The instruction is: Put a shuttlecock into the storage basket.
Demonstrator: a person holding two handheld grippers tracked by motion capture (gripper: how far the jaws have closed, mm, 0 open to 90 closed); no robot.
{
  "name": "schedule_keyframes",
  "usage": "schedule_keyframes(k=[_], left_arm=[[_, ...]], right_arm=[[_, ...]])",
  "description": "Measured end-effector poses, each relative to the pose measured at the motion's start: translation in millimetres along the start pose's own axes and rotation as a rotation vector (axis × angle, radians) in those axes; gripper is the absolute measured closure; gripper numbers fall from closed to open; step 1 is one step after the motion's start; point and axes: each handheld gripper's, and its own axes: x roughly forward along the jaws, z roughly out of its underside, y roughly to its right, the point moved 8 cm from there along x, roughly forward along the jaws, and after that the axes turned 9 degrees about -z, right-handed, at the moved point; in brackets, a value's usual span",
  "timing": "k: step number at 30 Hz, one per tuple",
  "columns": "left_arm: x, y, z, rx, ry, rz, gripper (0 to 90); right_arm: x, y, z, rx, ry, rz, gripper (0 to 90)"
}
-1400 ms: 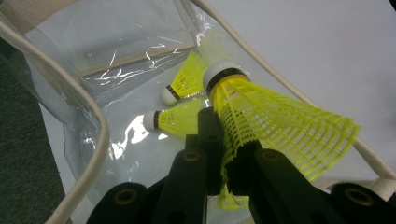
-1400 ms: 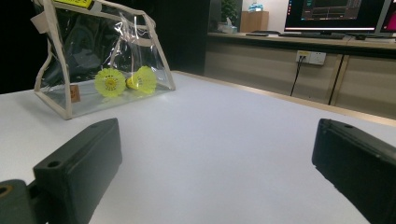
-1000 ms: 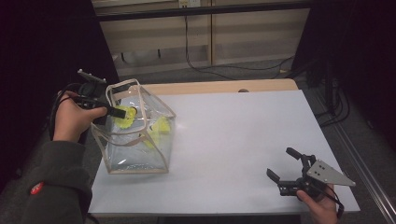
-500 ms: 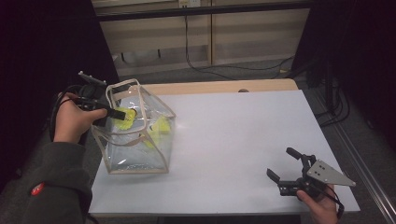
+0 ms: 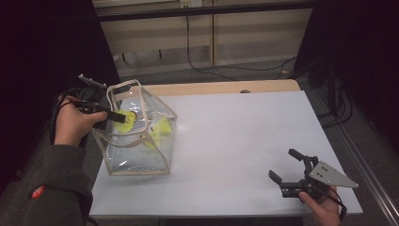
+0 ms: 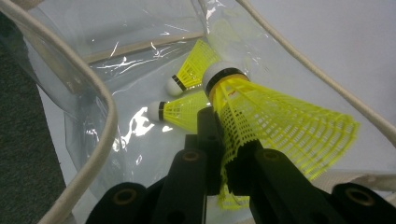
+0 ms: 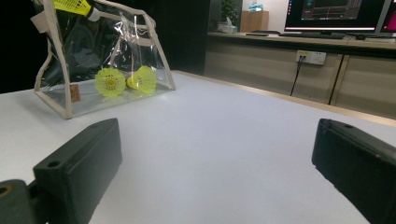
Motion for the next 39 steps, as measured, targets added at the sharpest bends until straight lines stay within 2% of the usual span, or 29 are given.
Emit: schedule_keyframes(k=[21, 39], left_arm=[[5.4, -2.9, 5.5, 0.001, -0.011, -0.002, 86.3], [10.4, -0.3, 6.8, 0.008, -0.023, -0.001, 83.7]], right_arm=[[-0.3, 0.0, -0.3, 0.000, 0.000, 0.001, 1.3], [0.1, -0.1, 0.0, 0.000, -0.001, 0.000, 1.3]])
